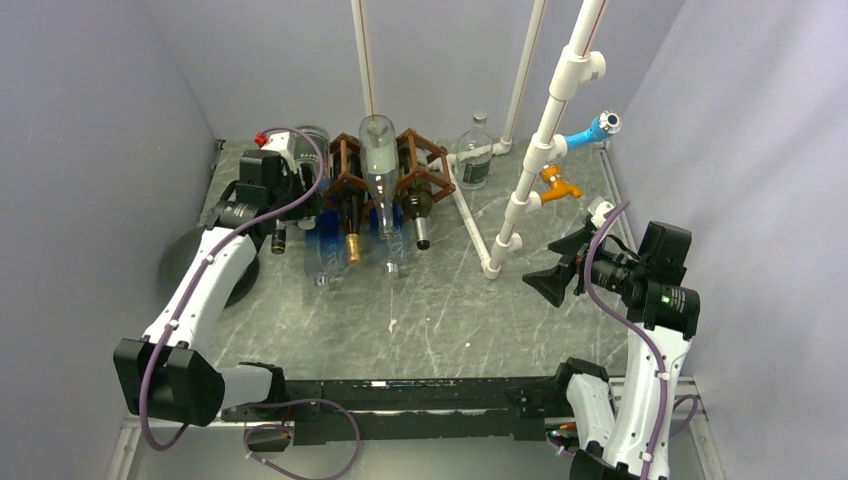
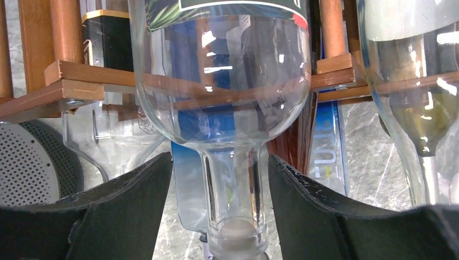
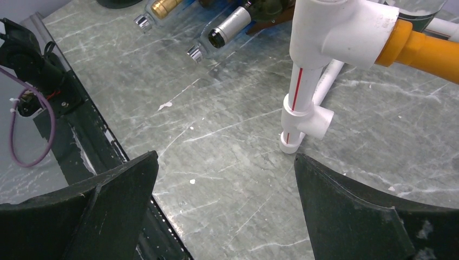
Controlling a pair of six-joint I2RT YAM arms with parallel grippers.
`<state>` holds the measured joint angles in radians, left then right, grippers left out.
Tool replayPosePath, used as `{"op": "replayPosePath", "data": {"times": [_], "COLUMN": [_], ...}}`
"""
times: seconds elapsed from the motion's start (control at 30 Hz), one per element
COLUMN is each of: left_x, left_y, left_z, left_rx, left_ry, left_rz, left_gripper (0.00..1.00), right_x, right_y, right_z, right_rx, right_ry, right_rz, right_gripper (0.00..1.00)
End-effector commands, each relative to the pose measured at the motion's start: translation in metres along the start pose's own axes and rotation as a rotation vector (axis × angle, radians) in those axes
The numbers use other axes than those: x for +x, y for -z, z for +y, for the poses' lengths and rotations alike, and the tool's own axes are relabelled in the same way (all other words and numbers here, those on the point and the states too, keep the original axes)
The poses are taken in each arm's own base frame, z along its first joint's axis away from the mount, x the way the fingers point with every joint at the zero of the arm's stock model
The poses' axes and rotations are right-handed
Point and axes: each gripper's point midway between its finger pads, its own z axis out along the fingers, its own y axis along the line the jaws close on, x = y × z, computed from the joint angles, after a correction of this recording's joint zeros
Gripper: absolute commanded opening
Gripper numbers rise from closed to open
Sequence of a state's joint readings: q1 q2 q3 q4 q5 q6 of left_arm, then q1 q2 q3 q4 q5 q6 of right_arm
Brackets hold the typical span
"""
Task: Take the wine bottle off the wine rack
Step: Pick up the wine bottle from the wine rack.
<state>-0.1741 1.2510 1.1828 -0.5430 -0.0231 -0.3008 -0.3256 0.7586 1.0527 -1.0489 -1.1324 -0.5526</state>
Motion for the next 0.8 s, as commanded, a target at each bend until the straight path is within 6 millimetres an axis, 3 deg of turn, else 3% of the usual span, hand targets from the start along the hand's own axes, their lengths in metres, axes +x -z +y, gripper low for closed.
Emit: {"op": "replayPosePath", "data": {"times": [0.0,0.57,0.7,0.77], "left_x": [-0.009,-0.002,-0.001,-0.001], "left_y": [-0.007,-0.023,-0.021,-0.02], "left_z": [-0.007,-0.009,-0.011,-0.01], "left_rx": [0.043,0.073,0.081,0.079], "left_ry": [0.024,0.048,0.052,0.054], "left_rz": [-0.041,-0.014,-0.017,-0.016], "left_gripper": [0.69,0.6,0.45,0.27], "right_x": [-0.006,-0.004,-0.004,-0.004], "right_y": [-0.002,-0.003,-0.003,-0.003], "right_z": [-0.001,-0.003,-0.002,-0.002], "right_rx": [-0.02,-0.019,-0.021,-0.022], "right_ry": [0.026,0.022,0.024,0.023], "right_rz": [-0.026,-0.021,-0.022,-0.022], "right_gripper": [1.0,1.0,1.0,1.0]}}
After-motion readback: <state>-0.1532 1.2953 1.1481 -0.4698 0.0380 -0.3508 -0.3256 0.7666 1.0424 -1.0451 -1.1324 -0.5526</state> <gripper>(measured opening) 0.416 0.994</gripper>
